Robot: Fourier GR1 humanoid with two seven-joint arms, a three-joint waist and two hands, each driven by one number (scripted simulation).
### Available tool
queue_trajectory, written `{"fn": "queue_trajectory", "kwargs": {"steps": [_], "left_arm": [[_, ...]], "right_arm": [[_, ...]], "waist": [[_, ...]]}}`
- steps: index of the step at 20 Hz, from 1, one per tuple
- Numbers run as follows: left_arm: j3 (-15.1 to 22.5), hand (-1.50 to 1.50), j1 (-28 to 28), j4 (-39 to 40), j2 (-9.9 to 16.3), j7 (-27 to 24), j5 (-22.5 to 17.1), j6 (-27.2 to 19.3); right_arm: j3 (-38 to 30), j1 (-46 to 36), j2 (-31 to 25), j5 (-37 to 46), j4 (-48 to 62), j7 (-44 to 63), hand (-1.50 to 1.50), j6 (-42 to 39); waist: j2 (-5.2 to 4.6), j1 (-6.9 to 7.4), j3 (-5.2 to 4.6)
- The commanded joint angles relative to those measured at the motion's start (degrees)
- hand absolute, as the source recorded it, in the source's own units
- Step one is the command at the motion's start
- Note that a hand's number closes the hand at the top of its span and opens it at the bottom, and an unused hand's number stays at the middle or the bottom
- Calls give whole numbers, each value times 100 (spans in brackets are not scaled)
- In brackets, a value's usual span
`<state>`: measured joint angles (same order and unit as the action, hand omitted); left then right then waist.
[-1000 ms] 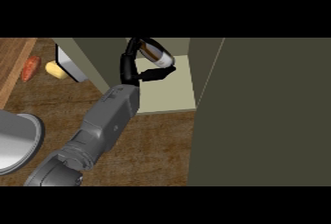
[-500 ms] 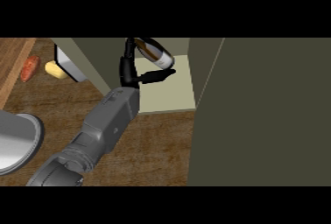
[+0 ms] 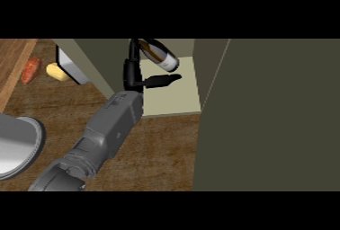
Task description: Pick up the wine, place it into the cabinet and close the cabinet
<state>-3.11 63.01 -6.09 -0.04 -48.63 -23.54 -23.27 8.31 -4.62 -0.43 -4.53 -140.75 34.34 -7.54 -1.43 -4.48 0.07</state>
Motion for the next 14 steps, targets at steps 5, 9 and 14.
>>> {"fn": "queue_trajectory", "kwargs": {"steps": [5,9,14], "left_arm": [[9,-150,-29,112,113,214,79,563],[58,-150,-450,56,4,-316,62,735],[13,-150,-445,-48,4,-202,-184,932]], "right_arm": [[205,171,38,72,-91,-119,-150,57],[257,101,-39,18,-574,362,-150,173],[169,4,-15,17,-118,62,-150,129]], "waist": [[10,89,-13],[35,77,-19],[67,167,-13]]}}
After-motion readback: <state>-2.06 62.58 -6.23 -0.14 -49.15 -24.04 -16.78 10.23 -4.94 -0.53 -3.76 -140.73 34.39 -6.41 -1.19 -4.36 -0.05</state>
